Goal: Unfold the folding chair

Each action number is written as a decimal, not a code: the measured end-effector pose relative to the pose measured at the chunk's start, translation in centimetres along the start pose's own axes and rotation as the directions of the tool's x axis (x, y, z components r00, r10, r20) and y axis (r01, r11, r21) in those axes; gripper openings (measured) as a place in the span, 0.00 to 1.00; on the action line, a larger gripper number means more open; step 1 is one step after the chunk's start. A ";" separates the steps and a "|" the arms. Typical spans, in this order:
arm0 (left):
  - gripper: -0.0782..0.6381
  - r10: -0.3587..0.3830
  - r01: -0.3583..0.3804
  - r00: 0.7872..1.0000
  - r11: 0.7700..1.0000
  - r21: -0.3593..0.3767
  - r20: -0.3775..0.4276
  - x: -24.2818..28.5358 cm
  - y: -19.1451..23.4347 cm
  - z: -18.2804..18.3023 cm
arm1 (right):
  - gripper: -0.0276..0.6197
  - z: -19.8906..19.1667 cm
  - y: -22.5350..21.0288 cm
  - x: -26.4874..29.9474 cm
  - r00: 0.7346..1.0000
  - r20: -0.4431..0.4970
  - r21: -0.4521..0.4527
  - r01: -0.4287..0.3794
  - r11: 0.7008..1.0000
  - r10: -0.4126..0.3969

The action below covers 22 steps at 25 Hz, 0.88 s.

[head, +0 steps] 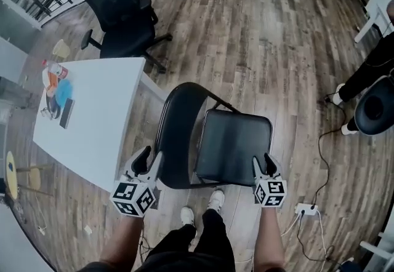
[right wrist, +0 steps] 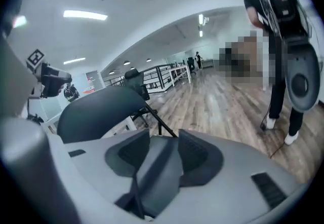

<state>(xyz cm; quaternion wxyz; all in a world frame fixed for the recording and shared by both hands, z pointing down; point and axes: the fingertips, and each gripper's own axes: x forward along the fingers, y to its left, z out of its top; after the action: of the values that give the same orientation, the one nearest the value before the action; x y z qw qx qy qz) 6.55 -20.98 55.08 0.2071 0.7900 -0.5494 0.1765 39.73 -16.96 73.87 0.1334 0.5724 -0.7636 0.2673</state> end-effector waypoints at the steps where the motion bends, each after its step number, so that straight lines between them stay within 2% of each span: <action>1: 0.28 -0.004 0.004 0.999 1.000 0.003 0.048 -0.5 -0.6 1.4 | 0.27 2.6 2.0 -1.3 0.999 0.035 -0.052 0.021 0.998 -0.019; 2: 0.16 -0.009 0.008 0.996 1.000 0.009 0.092 -1.2 -1.2 2.6 | 0.17 4.9 3.9 -2.6 0.997 0.068 -0.087 0.035 0.996 -0.029; 3: 0.12 -0.022 0.020 0.992 1.000 0.019 0.122 -2.1 -1.8 3.5 | 0.13 6.7 6.0 -4.0 0.995 0.092 -0.108 0.040 0.993 -0.030; 5: 0.12 -0.061 0.056 0.989 0.998 0.043 0.135 -4.3 -3.2 4.1 | 0.07 9.1 10.2 -6.9 0.992 0.124 -0.113 0.041 0.993 -0.027; 8: 0.12 -0.112 0.108 0.986 0.993 0.043 0.124 -7.9 -4.3 3.7 | 0.07 10.9 15.2 -11.1 0.985 0.158 -0.109 0.089 0.990 -0.071; 12: 0.12 -0.173 0.171 0.974 0.985 0.032 0.146 -13.0 -4.4 3.4 | 0.06 11.5 21.3 -16.1 0.971 0.201 -0.164 0.164 0.973 -0.129; 20: 0.12 -0.260 0.251 0.946 0.965 0.070 0.194 -22.1 -5.9 1.9 | 0.06 11.4 30.3 -24.9 0.938 0.299 -0.211 0.243 0.947 -0.174; 22: 0.12 -0.269 0.256 0.943 0.963 0.088 0.195 -24.0 -6.2 1.3 | 0.06 11.4 32.1 -26.4 0.933 0.323 -0.234 0.243 0.941 -0.161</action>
<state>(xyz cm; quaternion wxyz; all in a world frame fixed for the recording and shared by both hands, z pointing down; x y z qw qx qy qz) 4.42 -0.69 40.99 0.1466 0.8761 -0.4519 0.0820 18.70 4.35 42.87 0.1197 0.6588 -0.7407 0.0556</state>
